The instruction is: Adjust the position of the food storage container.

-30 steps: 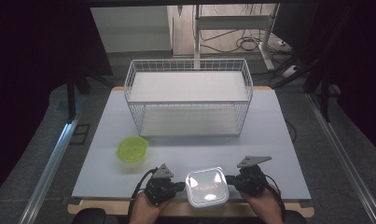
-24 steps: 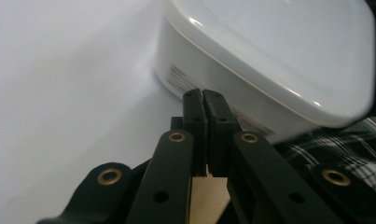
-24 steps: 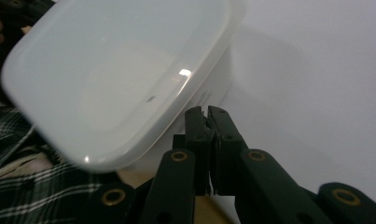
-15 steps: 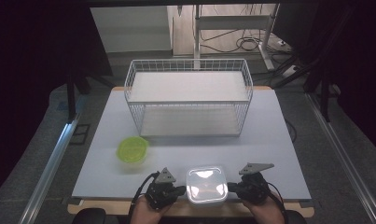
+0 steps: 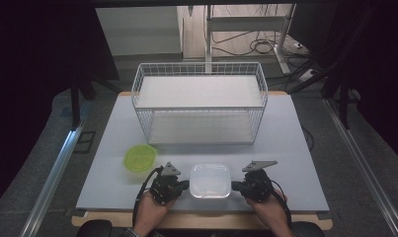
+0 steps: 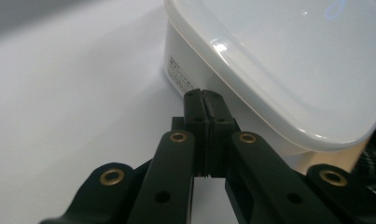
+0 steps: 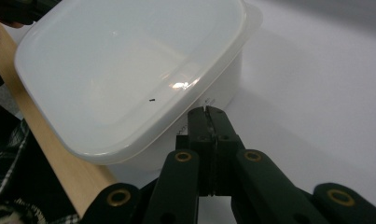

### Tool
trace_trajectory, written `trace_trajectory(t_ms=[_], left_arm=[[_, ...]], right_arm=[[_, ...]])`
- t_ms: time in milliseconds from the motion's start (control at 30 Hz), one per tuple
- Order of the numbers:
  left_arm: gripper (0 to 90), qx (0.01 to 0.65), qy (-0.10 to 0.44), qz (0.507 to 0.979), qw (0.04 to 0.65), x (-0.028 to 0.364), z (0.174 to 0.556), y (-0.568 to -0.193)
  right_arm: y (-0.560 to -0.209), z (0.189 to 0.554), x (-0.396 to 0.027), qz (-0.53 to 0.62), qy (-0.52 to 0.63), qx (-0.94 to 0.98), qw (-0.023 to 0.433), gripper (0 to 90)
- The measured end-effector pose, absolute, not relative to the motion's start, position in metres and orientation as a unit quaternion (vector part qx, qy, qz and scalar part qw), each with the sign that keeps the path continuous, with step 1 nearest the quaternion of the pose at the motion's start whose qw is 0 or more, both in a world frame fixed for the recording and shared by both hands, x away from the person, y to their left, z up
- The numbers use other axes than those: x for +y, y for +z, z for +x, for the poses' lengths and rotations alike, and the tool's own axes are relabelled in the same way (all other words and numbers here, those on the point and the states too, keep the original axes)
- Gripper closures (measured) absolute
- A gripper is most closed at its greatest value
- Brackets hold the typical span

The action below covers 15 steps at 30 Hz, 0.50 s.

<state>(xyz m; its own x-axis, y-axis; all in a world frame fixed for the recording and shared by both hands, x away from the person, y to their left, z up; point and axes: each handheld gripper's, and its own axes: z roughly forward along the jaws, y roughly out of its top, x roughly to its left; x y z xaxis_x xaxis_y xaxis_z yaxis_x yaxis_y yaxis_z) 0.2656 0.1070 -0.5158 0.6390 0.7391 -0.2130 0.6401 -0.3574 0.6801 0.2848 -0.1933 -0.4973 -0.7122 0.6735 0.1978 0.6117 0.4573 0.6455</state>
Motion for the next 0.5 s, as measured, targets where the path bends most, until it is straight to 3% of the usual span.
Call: trace_trajectory(t_ms=[333,500], left_arm=[[89.8,0.428,0.071,0.815,0.383,0.118,0.281,-0.516],[78.1,0.430,0.077,0.813,0.385,0.125,0.278,-0.515]], right_arm=[[-0.498,0.310,-0.177,0.373,0.354,0.857,0.040,89.7],[-0.496,0.309,-0.185,0.378,0.370,0.848,0.036,84.0]])
